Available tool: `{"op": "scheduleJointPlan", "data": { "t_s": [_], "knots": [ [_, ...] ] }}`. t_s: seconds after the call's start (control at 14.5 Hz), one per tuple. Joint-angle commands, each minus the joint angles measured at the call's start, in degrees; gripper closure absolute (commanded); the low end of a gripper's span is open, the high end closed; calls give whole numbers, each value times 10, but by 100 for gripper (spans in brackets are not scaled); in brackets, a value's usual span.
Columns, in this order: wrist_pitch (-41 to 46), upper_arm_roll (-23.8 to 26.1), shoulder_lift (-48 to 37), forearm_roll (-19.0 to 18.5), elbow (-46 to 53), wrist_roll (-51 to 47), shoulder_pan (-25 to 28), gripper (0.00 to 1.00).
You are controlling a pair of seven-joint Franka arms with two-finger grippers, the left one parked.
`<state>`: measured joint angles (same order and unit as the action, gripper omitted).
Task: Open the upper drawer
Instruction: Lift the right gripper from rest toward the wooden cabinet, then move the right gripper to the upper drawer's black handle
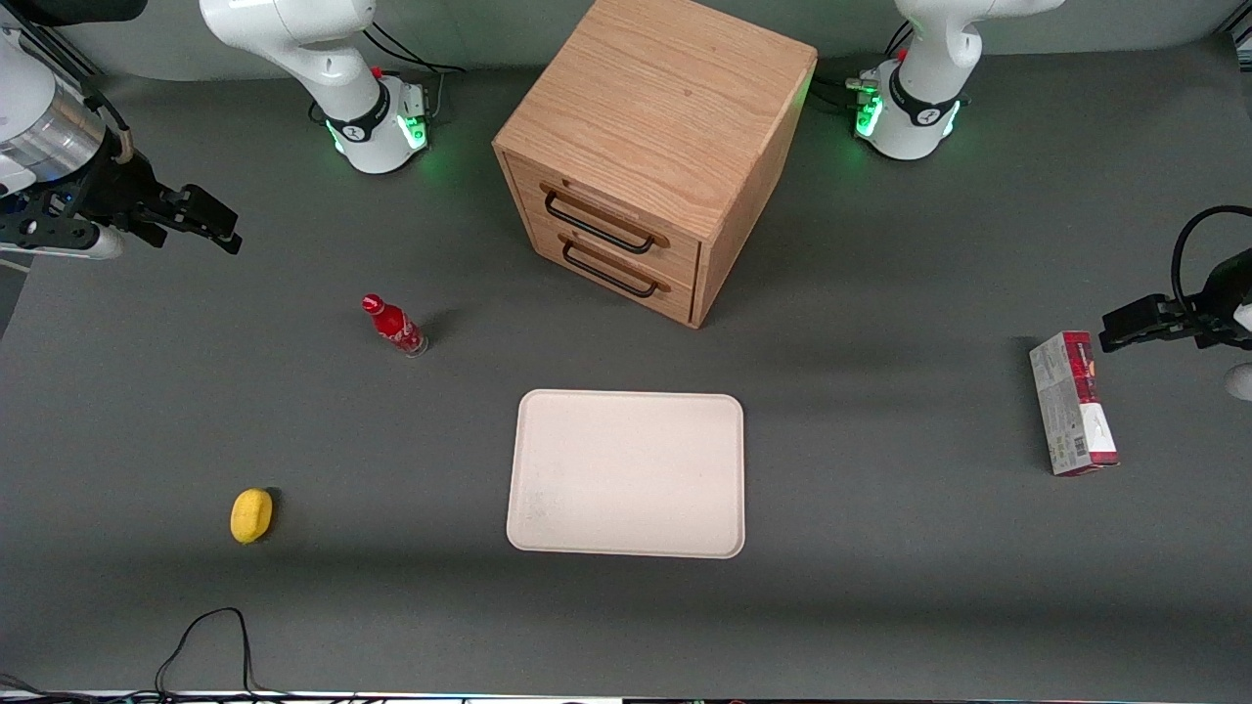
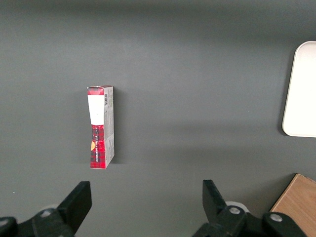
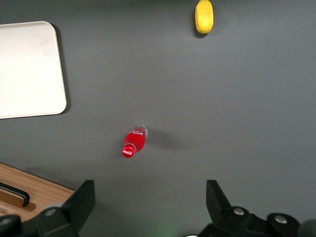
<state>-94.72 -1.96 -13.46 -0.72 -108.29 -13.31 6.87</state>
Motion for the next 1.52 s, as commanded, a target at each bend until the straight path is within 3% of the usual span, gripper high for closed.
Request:
{"op": "scheduleJointPlan", "data": {
  "t_s": [0.0,0.41,0.69,0.9,1.24,1.31,1.45],
  "knots": [
    [-3,1,-1,-9,-3,7,3,0],
    [-4,19,26,3,18,0,6,0],
    [-3,92,46,27,45,-1,7,0],
    [49,167,112,27,133,7,7,0],
    [78,271,165,31,209,178,10,0],
    [78,283,173,41,211,201,11,0],
    [70,310,186,98,214,226,11,0]
  ]
}}
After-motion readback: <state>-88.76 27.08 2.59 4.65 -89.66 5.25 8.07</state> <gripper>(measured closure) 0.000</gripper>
